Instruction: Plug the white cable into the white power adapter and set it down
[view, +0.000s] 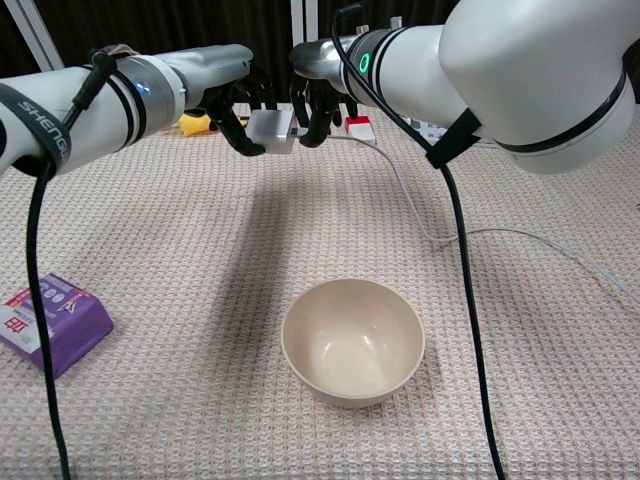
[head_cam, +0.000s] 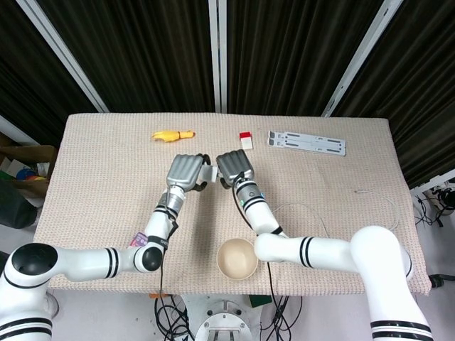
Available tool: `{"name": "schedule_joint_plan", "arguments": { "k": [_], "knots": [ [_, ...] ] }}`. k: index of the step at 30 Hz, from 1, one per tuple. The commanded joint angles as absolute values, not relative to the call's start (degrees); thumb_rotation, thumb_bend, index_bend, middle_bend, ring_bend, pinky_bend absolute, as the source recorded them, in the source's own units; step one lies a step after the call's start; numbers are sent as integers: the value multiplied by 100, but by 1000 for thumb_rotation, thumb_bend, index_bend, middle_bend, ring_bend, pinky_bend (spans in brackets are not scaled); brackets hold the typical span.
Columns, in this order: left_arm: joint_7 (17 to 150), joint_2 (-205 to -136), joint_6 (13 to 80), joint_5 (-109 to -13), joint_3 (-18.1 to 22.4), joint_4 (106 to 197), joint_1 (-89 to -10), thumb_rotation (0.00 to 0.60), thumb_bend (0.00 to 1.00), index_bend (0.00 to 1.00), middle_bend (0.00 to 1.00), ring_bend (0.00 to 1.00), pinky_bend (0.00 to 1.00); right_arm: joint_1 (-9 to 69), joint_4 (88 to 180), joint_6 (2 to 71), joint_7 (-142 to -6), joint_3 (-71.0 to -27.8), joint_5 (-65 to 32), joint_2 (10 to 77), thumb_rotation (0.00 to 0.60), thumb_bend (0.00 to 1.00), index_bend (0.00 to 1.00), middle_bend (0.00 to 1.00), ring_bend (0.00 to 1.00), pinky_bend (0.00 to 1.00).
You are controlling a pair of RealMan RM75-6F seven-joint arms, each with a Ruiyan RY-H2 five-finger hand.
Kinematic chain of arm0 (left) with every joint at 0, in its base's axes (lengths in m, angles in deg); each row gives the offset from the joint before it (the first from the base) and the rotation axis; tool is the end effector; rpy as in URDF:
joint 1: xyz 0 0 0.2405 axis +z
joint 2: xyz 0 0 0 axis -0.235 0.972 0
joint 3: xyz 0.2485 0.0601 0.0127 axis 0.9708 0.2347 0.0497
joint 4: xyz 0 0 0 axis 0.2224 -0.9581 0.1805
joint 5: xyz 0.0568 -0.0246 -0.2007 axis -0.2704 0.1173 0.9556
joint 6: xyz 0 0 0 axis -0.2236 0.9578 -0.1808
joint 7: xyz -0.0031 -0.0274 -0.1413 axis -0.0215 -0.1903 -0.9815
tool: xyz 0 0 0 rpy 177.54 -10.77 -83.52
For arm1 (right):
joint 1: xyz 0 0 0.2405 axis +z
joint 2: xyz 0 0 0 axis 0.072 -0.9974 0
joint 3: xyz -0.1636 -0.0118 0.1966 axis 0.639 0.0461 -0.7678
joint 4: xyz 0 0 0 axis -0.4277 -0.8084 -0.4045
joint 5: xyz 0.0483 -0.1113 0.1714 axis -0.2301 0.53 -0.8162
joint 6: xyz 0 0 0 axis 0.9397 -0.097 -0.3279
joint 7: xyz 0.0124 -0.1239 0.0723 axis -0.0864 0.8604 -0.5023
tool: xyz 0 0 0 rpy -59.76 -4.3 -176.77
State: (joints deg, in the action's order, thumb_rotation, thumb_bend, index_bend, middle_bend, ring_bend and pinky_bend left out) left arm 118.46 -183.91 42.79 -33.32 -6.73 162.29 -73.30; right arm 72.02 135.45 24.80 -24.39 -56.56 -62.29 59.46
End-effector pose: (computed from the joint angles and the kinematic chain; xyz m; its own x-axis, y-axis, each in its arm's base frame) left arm -0.0587 0.3863 -0.0392 0.3773 0.2726 0.8851 0.9183 -0.2340 -0.3193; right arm 0.0128 -0.4058 -0.0665 0.5706 -0.3089 0.7609 -0.8107 -0.3598 0.4618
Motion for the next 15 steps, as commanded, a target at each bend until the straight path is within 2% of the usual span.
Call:
{"name": "schedule_joint_plan", "arguments": {
  "k": [1, 6, 13, 15],
  "knots": [
    [11902, -18412, 4290, -3338, -655, 16204, -7345, 599, 235, 548, 508, 751, 959, 7240, 13543, 2497, -2369, -5654, -6340, 5961, 600, 923, 665, 605, 469, 482],
    [12004, -18458, 4317, -3373, -627, 16155, -7368, 599, 235, 548, 516, 751, 959, 7266, 13537, 2494, -2328, -5659, -6447, 5972, 600, 807, 631, 594, 469, 478],
    [12062, -18512, 4315, -3366, -665, 16141, -7400, 599, 235, 548, 516, 752, 959, 7298, 13482, 2478, -2360, -5686, -6448, 6033, 600, 774, 609, 589, 469, 477],
    [12080, -18531, 4310, -3352, -680, 16138, -7412, 600, 235, 548, 516, 751, 959, 7307, 13468, 2474, -2359, -5683, -6443, 6052, 600, 730, 595, 586, 469, 477]
  ]
}}
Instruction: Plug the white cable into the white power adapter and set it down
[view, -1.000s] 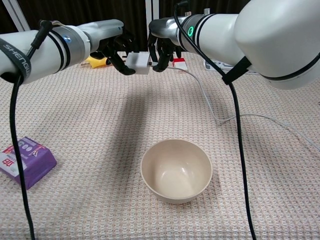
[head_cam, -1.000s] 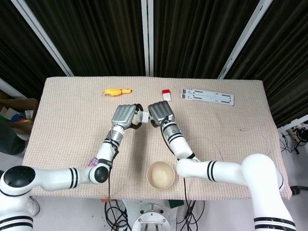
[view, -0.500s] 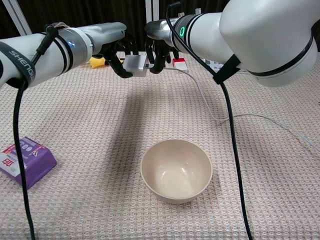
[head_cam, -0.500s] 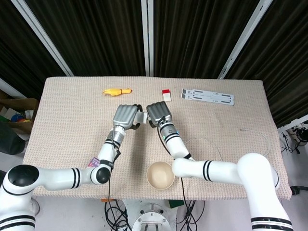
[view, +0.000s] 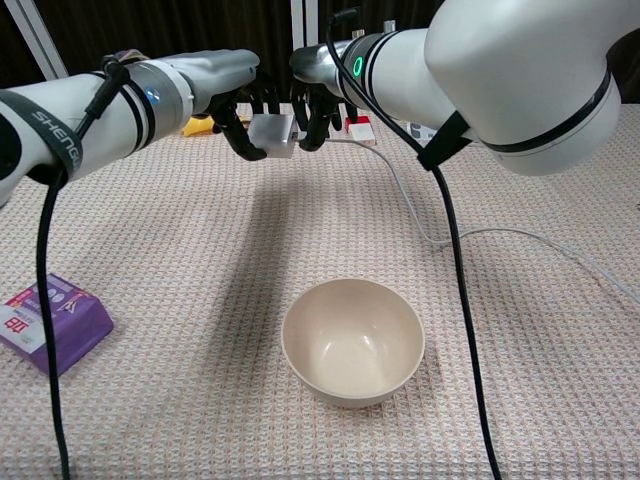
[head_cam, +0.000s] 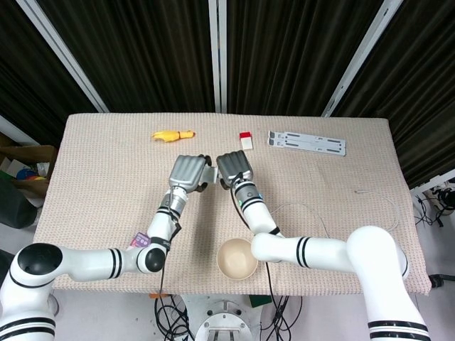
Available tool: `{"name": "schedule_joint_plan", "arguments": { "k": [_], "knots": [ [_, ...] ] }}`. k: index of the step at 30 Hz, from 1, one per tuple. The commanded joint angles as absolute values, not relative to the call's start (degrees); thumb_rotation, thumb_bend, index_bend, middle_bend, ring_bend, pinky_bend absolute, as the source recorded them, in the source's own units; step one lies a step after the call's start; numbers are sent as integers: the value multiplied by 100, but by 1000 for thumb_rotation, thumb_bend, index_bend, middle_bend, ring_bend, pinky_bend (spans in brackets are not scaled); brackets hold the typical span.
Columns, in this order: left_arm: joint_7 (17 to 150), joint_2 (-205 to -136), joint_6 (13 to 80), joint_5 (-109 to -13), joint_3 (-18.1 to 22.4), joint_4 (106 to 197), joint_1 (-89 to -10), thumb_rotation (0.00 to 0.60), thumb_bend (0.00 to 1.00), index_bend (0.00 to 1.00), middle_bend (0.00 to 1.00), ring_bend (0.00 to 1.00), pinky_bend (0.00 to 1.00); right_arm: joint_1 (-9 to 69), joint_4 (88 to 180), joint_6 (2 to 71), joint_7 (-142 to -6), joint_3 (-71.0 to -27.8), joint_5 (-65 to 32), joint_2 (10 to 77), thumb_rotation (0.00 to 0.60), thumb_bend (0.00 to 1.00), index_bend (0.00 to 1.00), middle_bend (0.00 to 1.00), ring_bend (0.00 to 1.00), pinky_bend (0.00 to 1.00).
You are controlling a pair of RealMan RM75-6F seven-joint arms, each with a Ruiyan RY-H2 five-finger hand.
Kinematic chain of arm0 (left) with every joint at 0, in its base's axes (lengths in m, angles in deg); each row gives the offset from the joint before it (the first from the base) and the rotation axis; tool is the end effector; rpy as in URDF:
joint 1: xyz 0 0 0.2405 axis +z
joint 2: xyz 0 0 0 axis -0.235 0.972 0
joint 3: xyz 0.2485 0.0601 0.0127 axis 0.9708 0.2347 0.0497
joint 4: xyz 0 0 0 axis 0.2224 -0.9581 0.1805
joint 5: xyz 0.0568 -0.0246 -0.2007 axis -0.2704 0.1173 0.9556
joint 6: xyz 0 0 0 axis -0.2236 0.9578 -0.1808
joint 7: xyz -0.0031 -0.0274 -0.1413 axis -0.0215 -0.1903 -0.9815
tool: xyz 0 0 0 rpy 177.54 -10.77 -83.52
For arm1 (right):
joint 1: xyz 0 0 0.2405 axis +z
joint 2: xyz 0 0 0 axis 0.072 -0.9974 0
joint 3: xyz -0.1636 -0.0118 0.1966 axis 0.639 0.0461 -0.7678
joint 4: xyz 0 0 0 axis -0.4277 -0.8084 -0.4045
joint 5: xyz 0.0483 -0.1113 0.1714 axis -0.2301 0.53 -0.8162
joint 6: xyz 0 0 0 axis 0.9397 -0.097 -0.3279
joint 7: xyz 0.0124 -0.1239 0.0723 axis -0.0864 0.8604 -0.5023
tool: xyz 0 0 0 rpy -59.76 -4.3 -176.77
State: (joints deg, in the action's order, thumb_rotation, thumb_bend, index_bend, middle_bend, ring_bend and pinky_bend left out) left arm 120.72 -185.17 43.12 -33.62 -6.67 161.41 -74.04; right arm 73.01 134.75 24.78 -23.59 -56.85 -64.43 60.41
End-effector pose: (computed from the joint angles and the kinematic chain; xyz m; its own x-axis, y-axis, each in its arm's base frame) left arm -0.0530 0.3852 -0.0449 0.4149 0.2584 0.8724 0.9003 -0.2556 -0.3524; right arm 0.0166 -0.4041 -0.0720 0.5662 -0.3274 0.7565 -0.8160 -0.3522 0.4583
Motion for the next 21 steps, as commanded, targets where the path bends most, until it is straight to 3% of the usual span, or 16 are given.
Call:
{"name": "schedule_joint_plan", "arguments": {
  "k": [1, 8, 14, 21],
  "knots": [
    [12084, -18539, 4307, -3349, -691, 16135, -7421, 600, 235, 548, 516, 751, 959, 7310, 13462, 2470, -2358, -5683, -6446, 6056, 600, 708, 590, 585, 469, 477],
    [12130, -18536, 4314, -3325, -678, 16087, -7402, 599, 235, 548, 516, 751, 960, 7260, 13520, 2467, -2362, -5641, -6471, 5969, 600, 488, 472, 557, 469, 469],
    [12119, -18504, 4286, -3299, -681, 16045, -7365, 599, 236, 548, 516, 751, 959, 7209, 13614, 2480, -2323, -5571, -6527, 5859, 600, 458, 381, 546, 460, 460],
    [12121, -18494, 4255, -3319, -686, 16042, -7362, 599, 235, 548, 515, 751, 960, 7179, 13634, 2497, -2371, -5562, -6487, 5822, 600, 454, 402, 547, 460, 460]
  ]
}}
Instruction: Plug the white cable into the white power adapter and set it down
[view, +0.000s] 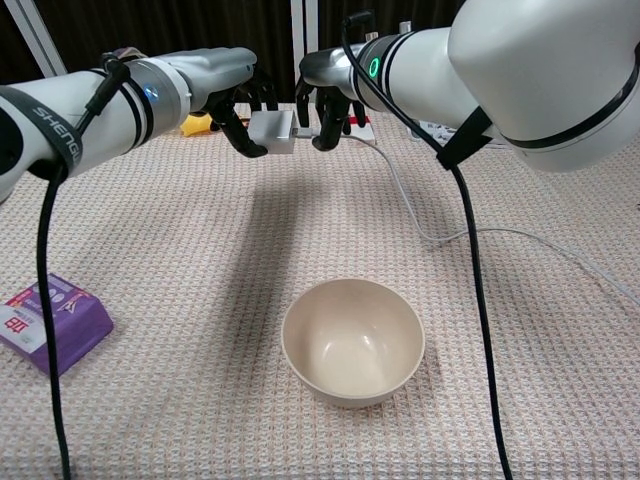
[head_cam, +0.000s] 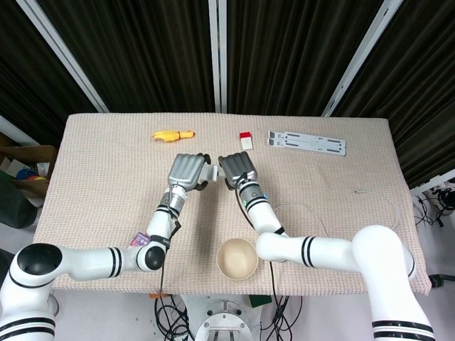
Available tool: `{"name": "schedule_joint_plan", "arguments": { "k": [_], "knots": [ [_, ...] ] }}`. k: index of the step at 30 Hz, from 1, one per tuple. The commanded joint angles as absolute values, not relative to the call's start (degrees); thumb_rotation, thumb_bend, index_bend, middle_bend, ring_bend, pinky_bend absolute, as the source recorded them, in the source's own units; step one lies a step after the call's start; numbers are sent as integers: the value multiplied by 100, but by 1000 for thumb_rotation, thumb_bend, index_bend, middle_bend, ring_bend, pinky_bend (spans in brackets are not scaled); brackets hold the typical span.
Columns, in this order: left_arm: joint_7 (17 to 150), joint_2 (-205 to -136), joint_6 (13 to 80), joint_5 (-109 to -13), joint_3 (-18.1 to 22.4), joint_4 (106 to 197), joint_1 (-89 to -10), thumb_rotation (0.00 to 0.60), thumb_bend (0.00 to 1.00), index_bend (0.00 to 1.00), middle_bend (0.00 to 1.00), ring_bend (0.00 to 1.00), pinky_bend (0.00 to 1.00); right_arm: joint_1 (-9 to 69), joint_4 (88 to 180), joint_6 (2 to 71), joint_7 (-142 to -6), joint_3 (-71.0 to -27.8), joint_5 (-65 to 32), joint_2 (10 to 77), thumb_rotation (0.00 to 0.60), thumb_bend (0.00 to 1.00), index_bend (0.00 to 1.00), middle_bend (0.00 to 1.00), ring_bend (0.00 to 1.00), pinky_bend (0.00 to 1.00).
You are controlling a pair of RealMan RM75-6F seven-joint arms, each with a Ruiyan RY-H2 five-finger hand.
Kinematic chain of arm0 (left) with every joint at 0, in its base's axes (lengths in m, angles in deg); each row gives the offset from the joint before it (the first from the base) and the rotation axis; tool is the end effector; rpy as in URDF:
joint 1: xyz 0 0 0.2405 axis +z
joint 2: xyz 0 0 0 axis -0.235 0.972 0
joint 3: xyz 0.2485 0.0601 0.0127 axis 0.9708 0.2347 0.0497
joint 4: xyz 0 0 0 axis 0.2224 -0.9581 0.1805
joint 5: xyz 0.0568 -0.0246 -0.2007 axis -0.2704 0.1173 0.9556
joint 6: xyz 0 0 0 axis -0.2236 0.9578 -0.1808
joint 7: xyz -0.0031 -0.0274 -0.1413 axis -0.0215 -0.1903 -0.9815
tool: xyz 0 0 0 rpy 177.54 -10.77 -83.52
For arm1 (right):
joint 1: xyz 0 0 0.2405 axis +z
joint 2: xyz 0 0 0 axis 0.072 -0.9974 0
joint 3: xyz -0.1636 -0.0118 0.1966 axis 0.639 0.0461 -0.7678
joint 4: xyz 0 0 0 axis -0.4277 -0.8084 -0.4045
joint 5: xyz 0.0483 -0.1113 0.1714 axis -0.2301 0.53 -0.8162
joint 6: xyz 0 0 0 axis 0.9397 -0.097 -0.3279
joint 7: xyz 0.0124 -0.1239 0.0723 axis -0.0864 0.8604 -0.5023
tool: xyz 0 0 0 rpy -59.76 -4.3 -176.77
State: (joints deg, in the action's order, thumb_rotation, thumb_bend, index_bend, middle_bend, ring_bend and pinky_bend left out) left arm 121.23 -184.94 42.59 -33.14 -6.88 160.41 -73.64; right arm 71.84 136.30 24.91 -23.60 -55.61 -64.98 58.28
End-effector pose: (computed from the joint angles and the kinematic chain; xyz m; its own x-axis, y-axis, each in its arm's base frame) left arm -0.0594 0.3897 -0.0426 0.4241 0.2566 0.8685 0.8986 -0.2384 -0.3683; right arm 0.0027 -0.4069 -0.0632 0.5754 -0.3337 0.7467 -0.8129 -0.3340 0.4771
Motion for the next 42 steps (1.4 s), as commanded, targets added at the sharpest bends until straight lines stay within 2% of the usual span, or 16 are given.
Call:
{"name": "schedule_joint_plan", "arguments": {
  "k": [1, 4, 8, 23, 42],
  "knots": [
    [12126, -18493, 4246, -3321, -683, 16039, -7363, 599, 235, 548, 515, 751, 959, 7172, 13635, 2505, -2384, -5563, -6472, 5820, 600, 454, 419, 548, 460, 460],
    [12139, -18493, 4234, -3317, -679, 16038, -7366, 599, 235, 548, 515, 751, 959, 7168, 13634, 2525, -2380, -5549, -6451, 5818, 600, 455, 514, 557, 460, 460],
    [12163, -18492, 4220, -3316, -671, 16042, -7373, 598, 236, 548, 514, 752, 960, 7176, 13613, 2542, -2364, -5542, -6453, 5843, 600, 454, 573, 563, 460, 460],
    [12463, -18530, 4277, -3274, -599, 15999, -7473, 599, 235, 548, 515, 751, 959, 7240, 13569, 2587, -2238, -5546, -6522, 5924, 600, 456, 619, 568, 460, 464],
    [12662, -18643, 4361, -3261, -626, 16021, -7557, 599, 236, 549, 527, 752, 960, 7328, 13426, 2600, -2155, -5669, -6648, 6080, 600, 453, 627, 570, 460, 465]
  ]
}}
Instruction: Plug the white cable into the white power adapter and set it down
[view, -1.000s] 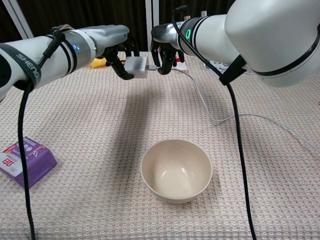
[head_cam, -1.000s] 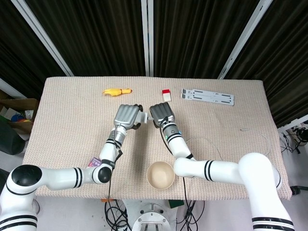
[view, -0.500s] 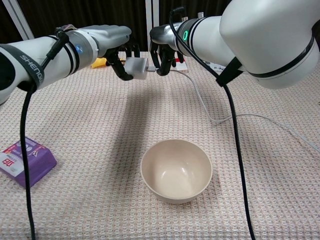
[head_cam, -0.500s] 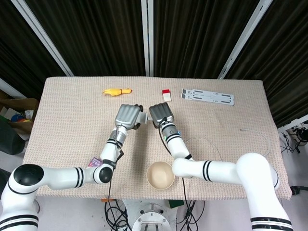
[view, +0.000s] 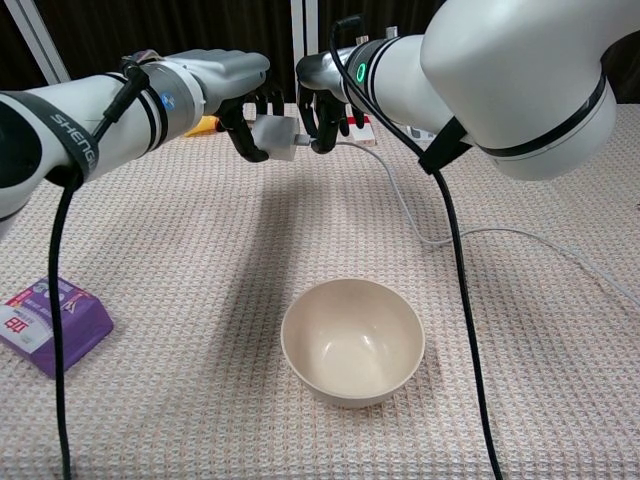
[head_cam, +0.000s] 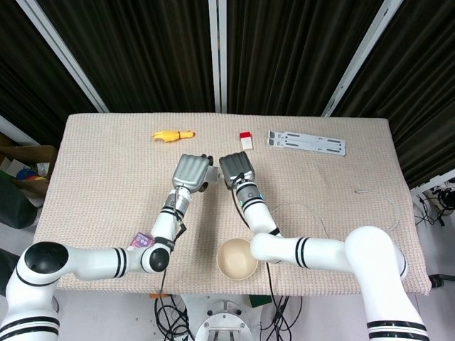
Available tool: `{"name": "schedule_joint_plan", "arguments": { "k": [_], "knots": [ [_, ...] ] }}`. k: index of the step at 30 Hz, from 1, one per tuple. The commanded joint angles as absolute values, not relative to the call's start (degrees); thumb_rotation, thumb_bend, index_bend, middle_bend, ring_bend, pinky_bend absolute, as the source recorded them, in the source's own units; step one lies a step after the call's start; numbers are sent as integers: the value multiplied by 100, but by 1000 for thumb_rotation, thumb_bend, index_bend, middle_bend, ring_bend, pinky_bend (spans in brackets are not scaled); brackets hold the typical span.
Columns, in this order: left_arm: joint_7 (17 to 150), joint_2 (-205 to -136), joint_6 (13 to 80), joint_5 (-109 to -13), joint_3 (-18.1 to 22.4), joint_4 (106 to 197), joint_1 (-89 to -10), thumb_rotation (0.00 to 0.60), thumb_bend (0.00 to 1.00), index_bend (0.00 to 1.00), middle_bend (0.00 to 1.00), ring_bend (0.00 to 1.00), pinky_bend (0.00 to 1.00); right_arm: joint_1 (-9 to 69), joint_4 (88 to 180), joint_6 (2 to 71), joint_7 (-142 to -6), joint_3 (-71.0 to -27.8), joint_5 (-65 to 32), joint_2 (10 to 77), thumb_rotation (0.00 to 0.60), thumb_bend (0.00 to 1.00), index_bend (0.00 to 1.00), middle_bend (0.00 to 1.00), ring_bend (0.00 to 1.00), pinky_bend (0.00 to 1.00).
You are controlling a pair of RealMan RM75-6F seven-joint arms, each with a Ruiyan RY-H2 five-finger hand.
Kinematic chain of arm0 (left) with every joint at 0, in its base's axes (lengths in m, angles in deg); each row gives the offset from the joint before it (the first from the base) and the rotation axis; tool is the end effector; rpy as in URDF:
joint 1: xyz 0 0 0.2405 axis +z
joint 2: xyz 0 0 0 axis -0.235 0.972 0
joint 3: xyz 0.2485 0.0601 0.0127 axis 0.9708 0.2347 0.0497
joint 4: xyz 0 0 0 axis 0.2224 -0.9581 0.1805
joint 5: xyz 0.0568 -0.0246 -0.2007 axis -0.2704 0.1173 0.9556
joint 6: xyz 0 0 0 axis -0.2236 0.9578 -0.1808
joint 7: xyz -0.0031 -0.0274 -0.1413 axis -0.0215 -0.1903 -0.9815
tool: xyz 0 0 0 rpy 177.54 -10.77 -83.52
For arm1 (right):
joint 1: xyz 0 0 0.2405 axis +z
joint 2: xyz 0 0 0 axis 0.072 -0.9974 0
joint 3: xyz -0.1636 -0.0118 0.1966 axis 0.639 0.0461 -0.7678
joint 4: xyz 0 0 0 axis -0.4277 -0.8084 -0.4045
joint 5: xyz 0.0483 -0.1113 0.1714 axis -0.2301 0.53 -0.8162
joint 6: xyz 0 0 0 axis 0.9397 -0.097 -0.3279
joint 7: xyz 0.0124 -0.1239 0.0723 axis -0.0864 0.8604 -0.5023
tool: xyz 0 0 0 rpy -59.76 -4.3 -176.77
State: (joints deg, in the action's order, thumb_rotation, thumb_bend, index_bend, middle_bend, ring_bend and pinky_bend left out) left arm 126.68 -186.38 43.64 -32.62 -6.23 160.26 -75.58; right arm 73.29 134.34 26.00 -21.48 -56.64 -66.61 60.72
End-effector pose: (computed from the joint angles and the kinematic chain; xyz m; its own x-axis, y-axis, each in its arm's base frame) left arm -0.0471 0.3853 -0.0510 0.5099 0.2298 0.8290 0.8498 -0.2845 -0.4438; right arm 0.0123 -0.4054 -0.0722 0.5827 -0.3289 0.7431 -0.8084 -0.3278 0.4889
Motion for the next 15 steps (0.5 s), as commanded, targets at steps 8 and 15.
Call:
{"name": "schedule_joint_plan", "arguments": {
  "k": [8, 15],
  "knots": [
    [12567, -18607, 4381, -3315, -640, 16040, -7495, 599, 235, 549, 522, 751, 960, 7289, 13489, 2670, -2098, -5643, -6669, 6042, 600, 369, 478, 508, 417, 439],
    [12429, -18521, 4432, -3431, -604, 16107, -7369, 599, 235, 549, 518, 752, 960, 7156, 13793, 2814, -2074, -5585, -6666, 5849, 600, 186, 78, 256, 203, 348]
  ]
}}
